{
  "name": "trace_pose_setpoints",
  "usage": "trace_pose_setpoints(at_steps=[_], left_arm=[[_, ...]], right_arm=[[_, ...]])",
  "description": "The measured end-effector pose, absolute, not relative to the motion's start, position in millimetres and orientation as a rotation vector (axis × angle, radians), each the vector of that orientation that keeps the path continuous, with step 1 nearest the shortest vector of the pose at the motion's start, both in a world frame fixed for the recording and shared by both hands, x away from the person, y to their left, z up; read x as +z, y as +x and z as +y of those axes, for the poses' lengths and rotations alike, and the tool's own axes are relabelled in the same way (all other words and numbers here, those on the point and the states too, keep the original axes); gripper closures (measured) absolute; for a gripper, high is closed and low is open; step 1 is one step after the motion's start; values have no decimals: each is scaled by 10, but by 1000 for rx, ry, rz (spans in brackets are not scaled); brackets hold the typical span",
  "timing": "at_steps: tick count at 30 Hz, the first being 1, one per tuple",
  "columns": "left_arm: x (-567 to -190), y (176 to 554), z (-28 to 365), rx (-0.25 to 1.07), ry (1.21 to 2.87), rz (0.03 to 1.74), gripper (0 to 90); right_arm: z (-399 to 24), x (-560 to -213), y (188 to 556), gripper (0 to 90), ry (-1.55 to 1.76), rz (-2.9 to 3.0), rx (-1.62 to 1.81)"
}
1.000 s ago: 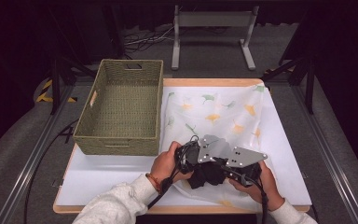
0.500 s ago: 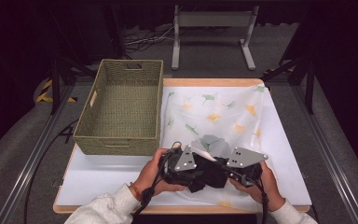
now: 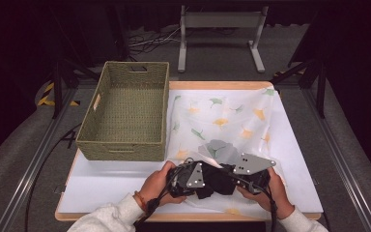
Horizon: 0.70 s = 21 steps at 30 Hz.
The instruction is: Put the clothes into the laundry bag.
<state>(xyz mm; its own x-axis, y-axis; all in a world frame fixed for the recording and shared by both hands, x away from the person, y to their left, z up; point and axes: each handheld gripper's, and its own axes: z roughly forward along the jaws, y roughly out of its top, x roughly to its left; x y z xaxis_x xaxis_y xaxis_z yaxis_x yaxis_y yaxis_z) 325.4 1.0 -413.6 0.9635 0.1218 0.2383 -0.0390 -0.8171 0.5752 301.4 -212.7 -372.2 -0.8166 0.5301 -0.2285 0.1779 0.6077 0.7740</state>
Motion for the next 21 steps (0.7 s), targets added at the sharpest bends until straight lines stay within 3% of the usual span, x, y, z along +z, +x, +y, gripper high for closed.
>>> trace_pose_setpoints(at_steps=[11, 16, 21], left_arm=[[-3949, 3361, -239, 463, 2523, 7, 849], [-3749, 3481, -264, 388, 2513, 9, 889], [-3960, 3538, -273, 364, 2462, 53, 898]], right_arm=[[-2132, -3749, 3027, 888, 574, 2405, 1076], [-2133, -3732, 3029, 888, 586, 2402, 1083], [-2144, -3741, 3037, 888, 596, 2411, 1086]])
